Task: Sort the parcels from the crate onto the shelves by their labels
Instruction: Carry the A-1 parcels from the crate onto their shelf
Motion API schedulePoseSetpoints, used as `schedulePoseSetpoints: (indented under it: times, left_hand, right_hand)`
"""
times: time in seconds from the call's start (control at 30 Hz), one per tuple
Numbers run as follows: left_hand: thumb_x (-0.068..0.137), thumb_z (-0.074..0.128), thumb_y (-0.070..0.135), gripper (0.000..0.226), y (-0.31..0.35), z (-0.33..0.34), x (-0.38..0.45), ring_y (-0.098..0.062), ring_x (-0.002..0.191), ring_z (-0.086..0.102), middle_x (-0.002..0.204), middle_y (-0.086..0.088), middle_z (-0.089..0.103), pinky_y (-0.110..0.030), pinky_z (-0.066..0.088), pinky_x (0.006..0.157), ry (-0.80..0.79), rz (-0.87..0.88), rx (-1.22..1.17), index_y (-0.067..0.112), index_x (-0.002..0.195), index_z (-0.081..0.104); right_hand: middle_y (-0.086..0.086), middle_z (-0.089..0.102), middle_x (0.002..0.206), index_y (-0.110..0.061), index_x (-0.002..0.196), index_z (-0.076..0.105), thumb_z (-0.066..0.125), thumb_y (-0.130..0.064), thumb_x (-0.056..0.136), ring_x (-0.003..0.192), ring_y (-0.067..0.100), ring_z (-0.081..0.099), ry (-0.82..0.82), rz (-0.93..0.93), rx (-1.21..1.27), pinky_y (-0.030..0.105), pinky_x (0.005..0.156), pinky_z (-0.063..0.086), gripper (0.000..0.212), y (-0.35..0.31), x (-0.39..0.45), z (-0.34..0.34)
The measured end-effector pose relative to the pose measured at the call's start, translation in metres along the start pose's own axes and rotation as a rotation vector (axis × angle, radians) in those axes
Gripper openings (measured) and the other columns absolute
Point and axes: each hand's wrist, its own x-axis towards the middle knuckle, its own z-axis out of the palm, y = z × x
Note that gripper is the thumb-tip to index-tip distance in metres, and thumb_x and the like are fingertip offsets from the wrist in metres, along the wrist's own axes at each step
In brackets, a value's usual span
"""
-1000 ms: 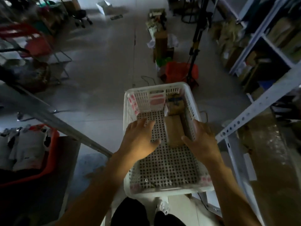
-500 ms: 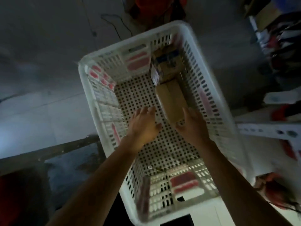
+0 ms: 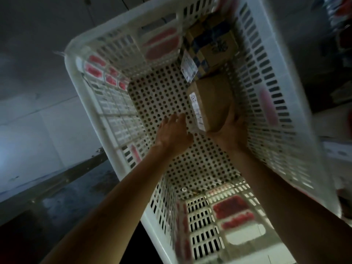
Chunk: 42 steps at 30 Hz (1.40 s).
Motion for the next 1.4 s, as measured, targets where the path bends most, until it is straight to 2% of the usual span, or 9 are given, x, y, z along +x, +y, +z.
schedulePoseSetpoints:
  times: [0.17,0.27,0.37,0.57,0.73,0.9,1.07,1.2,1.4]
  left_hand:
    - [0.095,0.058,0.043,0.074,-0.004,-0.01,-0.025,-0.03,0.139,0.04,0.153,-0.012,0.039,-0.042,0.037,0.111,0.002,-0.075,-0.165,0.014,0.154,0.024]
    - [0.095,0.055,0.051,0.069,-0.001,-0.012,-0.049,-0.021,0.112,0.059,0.138,-0.008,0.054,-0.036,0.05,0.092,-0.001,-0.109,-0.283,0.014,0.149,0.032]
    - [0.096,0.051,0.055,0.06,0.001,-0.004,-0.08,-0.02,0.119,0.056,0.129,0.002,0.054,-0.032,0.04,0.093,-0.018,-0.11,-0.409,0.018,0.142,0.04]
    - [0.089,0.071,0.03,0.055,0.011,0.026,-0.154,-0.005,0.112,0.063,0.122,0.013,0.067,-0.035,0.049,0.102,-0.033,0.019,-0.955,0.034,0.139,0.047]
    - [0.073,0.082,0.033,0.095,0.032,0.047,-0.238,-0.024,0.134,0.051,0.144,-0.001,0.056,-0.05,0.037,0.111,0.057,0.173,-1.254,0.03,0.153,0.032]
    - [0.079,0.071,0.02,0.085,0.049,0.047,-0.301,-0.029,0.135,0.049,0.147,-0.006,0.053,-0.061,0.031,0.114,0.251,0.253,-1.268,0.029,0.154,0.032]
    - [0.077,0.07,0.03,0.081,0.045,0.044,-0.356,-0.028,0.132,0.053,0.141,-0.004,0.059,-0.06,0.037,0.11,0.325,0.398,-1.135,0.034,0.151,0.037]
    - [0.08,0.07,0.027,0.082,0.033,0.046,-0.391,-0.013,0.127,0.057,0.138,0.008,0.06,-0.04,0.052,0.103,0.251,0.536,-0.995,0.036,0.152,0.031]
    - [0.07,0.08,0.035,0.101,0.039,0.057,-0.436,0.0,0.13,0.05,0.139,0.024,0.055,-0.026,0.05,0.099,0.109,0.671,-0.78,0.048,0.152,0.022]
  right_hand:
    - [0.008,0.045,0.152,-0.042,0.156,0.015,0.081,-0.067,0.051,0.133,0.031,0.048,-0.15,0.132,0.555,0.05,0.109,0.042,0.127,0.01,-0.03,-0.01]
    - [-0.009,0.069,0.121,-0.04,0.127,0.06,0.084,-0.051,0.062,0.104,0.012,0.066,-0.182,0.176,0.9,0.04,0.09,0.054,0.069,0.02,-0.065,-0.02]
    - [-0.011,0.069,0.105,-0.046,0.101,0.063,0.074,-0.032,0.085,0.094,0.012,0.064,-0.233,0.186,1.01,0.039,0.084,0.055,0.024,0.037,-0.113,-0.027]
    - [0.0,0.071,0.113,-0.032,0.115,0.067,0.069,-0.028,0.087,0.108,0.023,0.065,-0.363,0.262,1.307,0.047,0.088,0.055,0.028,0.075,-0.193,-0.046]
    - [0.0,0.072,0.119,-0.03,0.13,0.063,0.07,-0.037,0.072,0.114,0.025,0.064,-0.393,0.051,1.369,0.048,0.092,0.054,0.058,0.099,-0.252,-0.074]
    - [-0.016,0.073,0.11,-0.04,0.14,0.051,0.071,-0.043,0.076,0.1,0.011,0.069,-0.284,-0.265,1.257,0.034,0.081,0.055,0.068,0.103,-0.305,-0.11]
    - [-0.03,0.065,0.12,-0.05,0.149,0.029,0.074,-0.063,0.067,0.113,0.0,0.063,-0.166,-0.481,1.07,0.044,0.099,0.054,0.094,0.106,-0.361,-0.119]
    - [-0.019,0.066,0.123,-0.046,0.145,0.037,0.076,-0.049,0.07,0.114,0.006,0.064,-0.067,-0.567,1.201,0.026,0.084,0.058,0.085,0.116,-0.41,-0.104]
    - [-0.004,0.062,0.135,-0.044,0.15,0.033,0.078,-0.042,0.072,0.124,0.019,0.06,0.109,-0.511,1.363,0.045,0.096,0.054,0.09,0.151,-0.473,-0.074]
